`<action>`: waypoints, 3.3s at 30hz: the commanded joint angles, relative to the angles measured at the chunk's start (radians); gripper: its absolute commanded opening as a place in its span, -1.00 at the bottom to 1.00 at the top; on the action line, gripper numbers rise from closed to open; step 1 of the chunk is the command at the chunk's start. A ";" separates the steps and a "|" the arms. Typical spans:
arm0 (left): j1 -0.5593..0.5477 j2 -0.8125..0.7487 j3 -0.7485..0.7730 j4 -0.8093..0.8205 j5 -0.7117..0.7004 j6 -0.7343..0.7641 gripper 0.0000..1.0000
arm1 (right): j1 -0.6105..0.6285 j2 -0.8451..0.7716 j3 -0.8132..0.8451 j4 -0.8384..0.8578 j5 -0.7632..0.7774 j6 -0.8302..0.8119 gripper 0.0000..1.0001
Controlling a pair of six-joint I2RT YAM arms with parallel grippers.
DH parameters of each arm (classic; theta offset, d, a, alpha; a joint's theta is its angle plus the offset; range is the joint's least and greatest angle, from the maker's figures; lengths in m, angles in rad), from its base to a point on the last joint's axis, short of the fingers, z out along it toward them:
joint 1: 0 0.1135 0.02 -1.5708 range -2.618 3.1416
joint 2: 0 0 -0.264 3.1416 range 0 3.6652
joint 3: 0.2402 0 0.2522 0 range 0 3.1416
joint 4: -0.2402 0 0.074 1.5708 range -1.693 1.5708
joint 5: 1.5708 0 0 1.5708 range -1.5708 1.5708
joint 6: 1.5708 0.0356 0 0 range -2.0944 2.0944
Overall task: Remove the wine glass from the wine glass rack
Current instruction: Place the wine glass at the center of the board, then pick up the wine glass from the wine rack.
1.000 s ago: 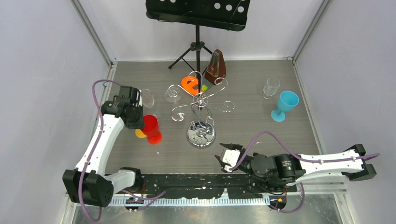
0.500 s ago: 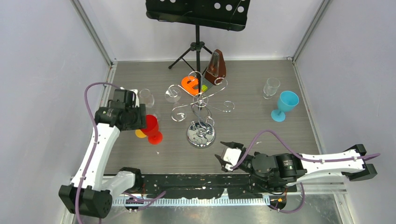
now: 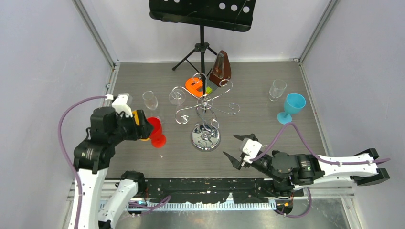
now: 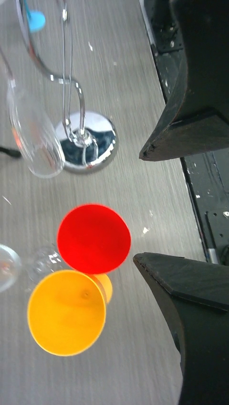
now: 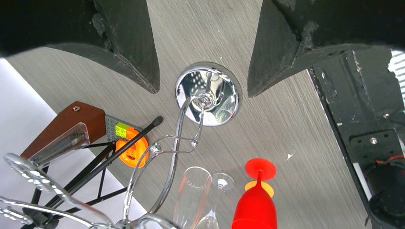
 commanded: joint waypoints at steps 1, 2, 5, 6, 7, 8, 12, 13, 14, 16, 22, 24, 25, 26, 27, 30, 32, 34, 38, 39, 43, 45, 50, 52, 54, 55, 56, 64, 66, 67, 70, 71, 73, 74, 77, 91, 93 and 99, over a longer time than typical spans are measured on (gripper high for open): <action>-0.004 -0.072 0.017 0.112 0.143 0.001 0.41 | 0.003 -0.011 0.053 0.001 0.033 0.055 0.47; -0.005 -0.082 0.020 0.122 0.160 -0.006 0.42 | 0.003 -0.009 0.058 -0.002 0.034 0.062 0.47; -0.004 -0.083 0.041 0.140 0.224 -0.043 0.44 | 0.003 0.008 0.066 -0.007 0.048 0.082 0.48; -0.004 -0.072 0.053 0.142 0.247 -0.054 0.44 | 0.004 0.018 0.069 -0.010 0.054 0.089 0.48; -0.004 -0.063 0.063 0.145 0.269 -0.067 0.44 | 0.003 0.023 0.073 -0.013 0.066 0.100 0.49; -0.004 -0.055 0.071 0.152 0.288 -0.080 0.43 | 0.004 0.034 0.077 -0.019 0.069 0.106 0.49; -0.004 -0.049 0.081 0.214 0.324 -0.151 0.43 | 0.004 0.055 0.077 -0.018 0.101 0.133 0.49; -0.004 -0.043 0.084 0.226 0.331 -0.170 0.44 | 0.003 0.057 0.074 -0.013 0.116 0.143 0.49; -0.004 -0.038 0.087 0.240 0.344 -0.190 0.44 | 0.003 0.057 0.068 -0.003 0.120 0.147 0.49; -0.005 -0.027 0.085 0.279 0.372 -0.248 0.44 | 0.003 0.055 0.061 0.004 0.125 0.158 0.49; -0.004 -0.001 0.051 0.412 0.428 -0.413 0.42 | 0.004 0.048 0.048 0.006 0.138 0.176 0.49; -0.004 0.013 0.047 0.449 0.433 -0.456 0.42 | 0.004 0.041 0.041 0.005 0.139 0.181 0.49; -0.004 0.023 0.047 0.461 0.440 -0.474 0.41 | 0.003 0.036 0.034 0.005 0.139 0.182 0.49; -0.004 0.035 0.047 0.472 0.451 -0.490 0.41 | 0.003 0.034 0.031 0.005 0.140 0.184 0.49; -0.004 0.050 0.046 0.486 0.461 -0.512 0.40 | 0.003 0.030 0.027 0.006 0.142 0.184 0.49; -0.004 0.075 0.029 0.530 0.471 -0.556 0.38 | 0.003 0.020 0.021 0.006 0.146 0.183 0.49; -0.004 0.090 0.019 0.558 0.470 -0.575 0.38 | 0.003 0.014 0.015 0.006 0.145 0.184 0.49; -0.005 0.105 0.017 0.568 0.469 -0.583 0.38 | 0.003 0.006 0.006 0.010 0.145 0.182 0.49; -0.005 0.137 0.007 0.592 0.461 -0.606 0.34 | 0.003 -0.004 -0.006 0.015 0.146 0.173 0.49; -0.004 0.143 0.007 0.599 0.461 -0.611 0.34 | 0.003 -0.007 -0.006 0.015 0.149 0.170 0.49; -0.005 0.172 -0.012 0.647 0.475 -0.647 0.29 | 0.004 -0.019 -0.011 0.015 0.152 0.168 0.49; -0.005 0.181 -0.027 0.673 0.489 -0.666 0.25 | 0.003 -0.027 -0.016 0.015 0.152 0.168 0.49; -0.007 0.197 -0.036 0.711 0.513 -0.694 0.19 | 0.004 -0.038 -0.027 0.017 0.152 0.171 0.49; -0.007 0.203 -0.034 0.722 0.523 -0.701 0.14 | 0.003 -0.037 -0.029 0.019 0.150 0.173 0.49; -0.010 0.205 -0.029 0.723 0.527 -0.704 0.11 | 0.003 -0.038 -0.031 0.019 0.150 0.176 0.49; -0.011 0.205 -0.026 0.724 0.528 -0.705 0.08 | 0.003 -0.036 -0.032 0.020 0.149 0.176 0.49; -0.013 0.206 -0.024 0.723 0.532 -0.706 0.06 | 0.003 -0.035 -0.033 0.020 0.148 0.177 0.49; -0.024 0.202 -0.012 0.722 0.541 -0.710 -0.04 | 0.003 -0.026 -0.038 0.027 0.147 0.175 0.49; -0.026 0.199 -0.009 0.723 0.541 -0.711 -0.06 | 0.003 -0.021 -0.040 0.027 0.144 0.177 0.49; -0.027 0.199 -0.008 0.723 0.541 -0.710 -0.07 | 0.003 -0.018 -0.043 0.027 0.144 0.176 0.49; -0.033 0.201 0.001 0.722 0.540 -0.711 -0.11 | 0.003 -0.006 -0.044 0.029 0.145 0.177 0.49; -0.035 0.201 0.004 0.720 0.540 -0.710 -0.13 | 0.003 -0.004 -0.044 0.029 0.145 0.177 0.49; -0.039 0.202 0.014 0.712 0.539 -0.706 -0.14 | 0.003 -0.001 -0.044 0.029 0.146 0.178 0.49; -0.039 0.202 0.019 0.708 0.540 -0.704 -0.15 | 0.003 -0.001 -0.045 0.029 0.146 0.177 0.49; -0.042 0.198 0.035 0.696 0.533 -0.698 -0.16 | 0.003 0.000 -0.047 0.029 0.145 0.178 0.49; -0.068 0.240 0.066 0.673 0.498 -0.675 -0.20 | 0.003 0.010 -0.048 0.039 0.142 0.181 0.49; -0.071 0.247 0.068 0.672 0.497 -0.674 -0.20 | 0.003 0.010 -0.049 0.039 0.142 0.181 0.49; -0.078 0.262 0.074 0.673 0.482 -0.669 -0.20 | 0.003 0.000 -0.059 0.039 0.144 0.186 0.49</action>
